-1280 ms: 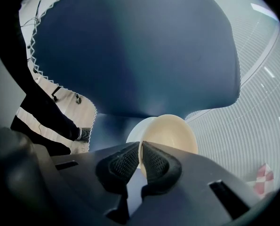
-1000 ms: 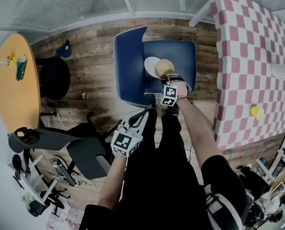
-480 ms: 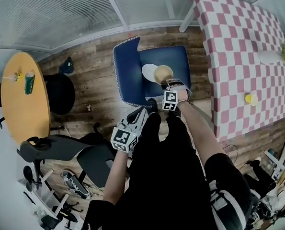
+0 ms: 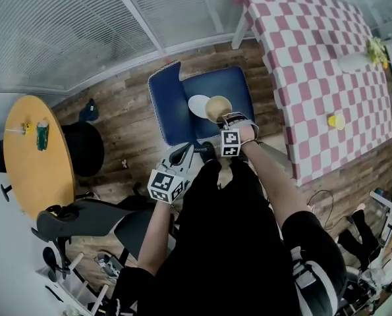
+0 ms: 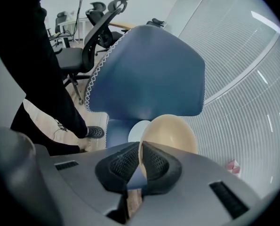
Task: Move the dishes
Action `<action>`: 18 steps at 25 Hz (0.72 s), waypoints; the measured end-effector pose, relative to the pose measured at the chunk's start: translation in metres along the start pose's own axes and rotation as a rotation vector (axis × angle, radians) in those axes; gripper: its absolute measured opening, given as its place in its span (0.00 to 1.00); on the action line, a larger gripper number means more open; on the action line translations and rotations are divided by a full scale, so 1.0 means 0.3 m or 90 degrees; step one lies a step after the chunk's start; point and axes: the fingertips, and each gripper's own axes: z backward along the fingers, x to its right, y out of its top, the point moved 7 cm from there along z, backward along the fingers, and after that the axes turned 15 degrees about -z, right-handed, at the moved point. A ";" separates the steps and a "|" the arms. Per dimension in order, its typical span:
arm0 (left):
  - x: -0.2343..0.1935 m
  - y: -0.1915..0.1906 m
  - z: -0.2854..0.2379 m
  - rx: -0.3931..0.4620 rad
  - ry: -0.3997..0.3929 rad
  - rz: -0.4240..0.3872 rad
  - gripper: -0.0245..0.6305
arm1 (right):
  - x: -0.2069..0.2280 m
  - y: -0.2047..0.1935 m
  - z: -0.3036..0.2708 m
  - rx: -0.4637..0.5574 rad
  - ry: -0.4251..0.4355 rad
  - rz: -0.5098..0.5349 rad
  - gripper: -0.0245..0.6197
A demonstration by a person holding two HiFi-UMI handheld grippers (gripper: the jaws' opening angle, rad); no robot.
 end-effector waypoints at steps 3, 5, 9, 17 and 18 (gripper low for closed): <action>-0.006 0.020 -0.012 0.001 -0.018 -0.012 0.07 | 0.000 0.000 0.034 -0.003 0.000 0.010 0.08; -0.008 0.022 -0.021 -0.003 -0.030 -0.016 0.07 | 0.003 -0.009 0.059 -0.008 -0.002 0.010 0.08; -0.008 0.024 -0.030 -0.016 -0.051 -0.030 0.07 | 0.010 -0.025 0.118 -0.009 -0.007 0.000 0.08; 0.051 0.068 -0.084 -0.025 -0.077 -0.044 0.07 | 0.000 -0.110 0.274 -0.007 -0.027 -0.014 0.08; 0.063 0.078 -0.097 -0.024 -0.085 -0.046 0.07 | 0.000 -0.130 0.294 -0.011 -0.032 -0.019 0.08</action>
